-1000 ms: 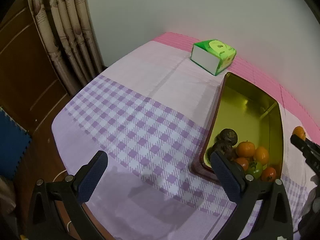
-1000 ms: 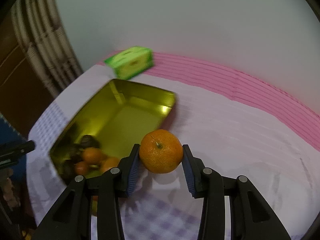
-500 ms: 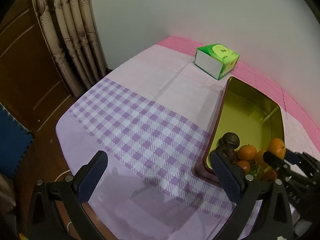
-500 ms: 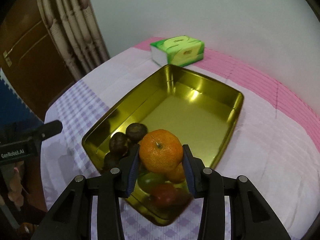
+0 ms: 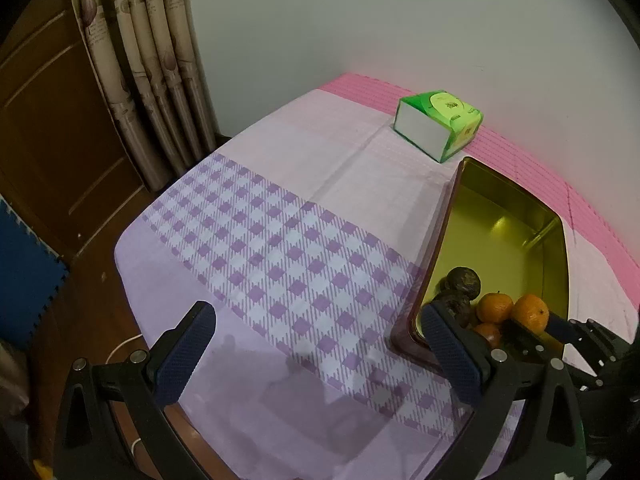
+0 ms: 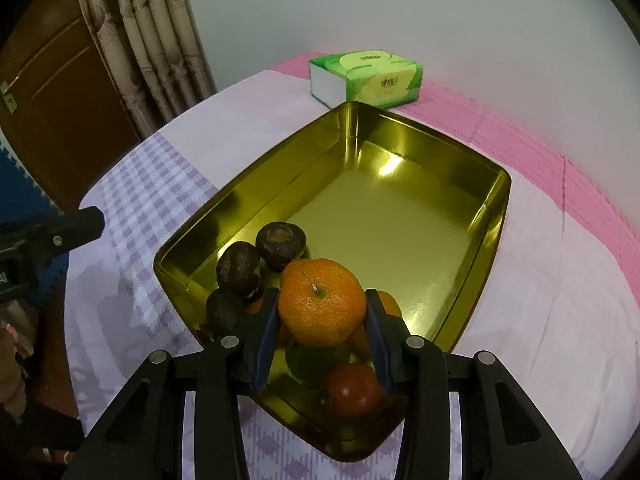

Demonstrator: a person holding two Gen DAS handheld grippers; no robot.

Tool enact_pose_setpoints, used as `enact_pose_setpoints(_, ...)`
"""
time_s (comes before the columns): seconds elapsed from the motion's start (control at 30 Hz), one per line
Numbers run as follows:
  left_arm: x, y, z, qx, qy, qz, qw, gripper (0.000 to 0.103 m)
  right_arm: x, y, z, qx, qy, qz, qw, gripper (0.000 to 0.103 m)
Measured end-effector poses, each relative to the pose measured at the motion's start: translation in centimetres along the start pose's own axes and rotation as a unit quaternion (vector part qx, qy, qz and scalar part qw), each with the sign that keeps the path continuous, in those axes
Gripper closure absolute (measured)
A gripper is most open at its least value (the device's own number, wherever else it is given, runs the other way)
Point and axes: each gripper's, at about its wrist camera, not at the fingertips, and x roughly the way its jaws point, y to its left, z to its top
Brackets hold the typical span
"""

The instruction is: Organize fruits

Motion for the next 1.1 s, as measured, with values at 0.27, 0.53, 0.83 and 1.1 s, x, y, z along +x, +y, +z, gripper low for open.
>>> enact_pose_setpoints(0.27,0.0,-0.3,-0.1,0.005,0.003,-0.003,1.0,0.001,-0.2,0.0,-0.2,0.004,-0.005,-0.004,1.0,0.06)
enact_pose_setpoints(0.53,-0.3,-0.9,-0.3,0.015,0.003,-0.012,0.9998,0.001,-0.8,-0.2,-0.6,0.02,-0.016,0.001,1.0,0.04)
enact_pose_setpoints(0.83,-0.5,-1.7,-0.6,0.034,0.004,-0.017,0.9993,0.001,-3.8,0.0,-1.1,0.027,-0.042,-0.007,0.999,0.014)
enact_pose_setpoints(1.1,-0.8,-2.5,-1.0,0.053,0.001,-0.017,0.9985,0.001,-5.1,0.4,-3.4,0.029,-0.031,-0.025,0.999,0.006)
